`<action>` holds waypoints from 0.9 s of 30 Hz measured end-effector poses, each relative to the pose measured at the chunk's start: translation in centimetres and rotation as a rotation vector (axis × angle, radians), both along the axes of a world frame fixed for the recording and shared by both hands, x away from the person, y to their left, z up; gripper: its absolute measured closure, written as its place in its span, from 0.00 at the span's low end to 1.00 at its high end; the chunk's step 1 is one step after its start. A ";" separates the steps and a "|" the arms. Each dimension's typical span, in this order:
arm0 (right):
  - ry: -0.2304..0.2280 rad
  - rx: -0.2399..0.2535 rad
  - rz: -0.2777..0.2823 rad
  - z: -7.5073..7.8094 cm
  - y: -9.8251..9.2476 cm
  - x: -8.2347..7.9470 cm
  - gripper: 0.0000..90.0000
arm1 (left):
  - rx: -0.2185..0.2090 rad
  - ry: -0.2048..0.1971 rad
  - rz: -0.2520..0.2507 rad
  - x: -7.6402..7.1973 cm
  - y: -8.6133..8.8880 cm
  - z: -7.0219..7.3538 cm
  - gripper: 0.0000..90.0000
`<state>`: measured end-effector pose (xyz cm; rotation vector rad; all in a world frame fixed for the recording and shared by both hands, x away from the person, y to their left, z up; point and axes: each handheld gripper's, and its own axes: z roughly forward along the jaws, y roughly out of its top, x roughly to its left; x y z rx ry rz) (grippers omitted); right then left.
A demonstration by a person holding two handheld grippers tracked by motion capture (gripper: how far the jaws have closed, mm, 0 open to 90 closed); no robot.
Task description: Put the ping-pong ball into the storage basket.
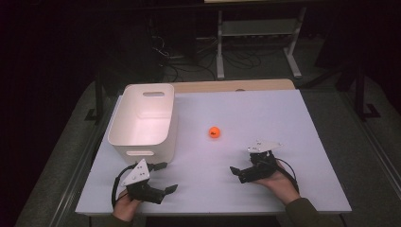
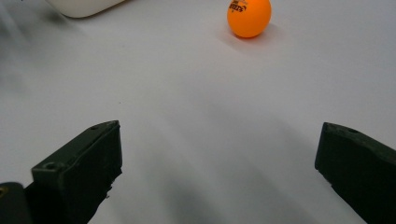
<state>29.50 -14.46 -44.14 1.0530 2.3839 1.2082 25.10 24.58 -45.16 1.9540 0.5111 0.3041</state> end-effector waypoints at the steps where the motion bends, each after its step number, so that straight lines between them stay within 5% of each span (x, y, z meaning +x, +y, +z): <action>1: 0.000 0.000 0.000 0.0 0.0 0.0 0.00 | 0.000 0.000 0.000 0.0 0.0 0.0 0.16; 27: -0.003 -0.003 -0.006 0.0 0.8 1.3 0.00 | 0.000 0.000 0.000 0.0 0.0 0.0 0.16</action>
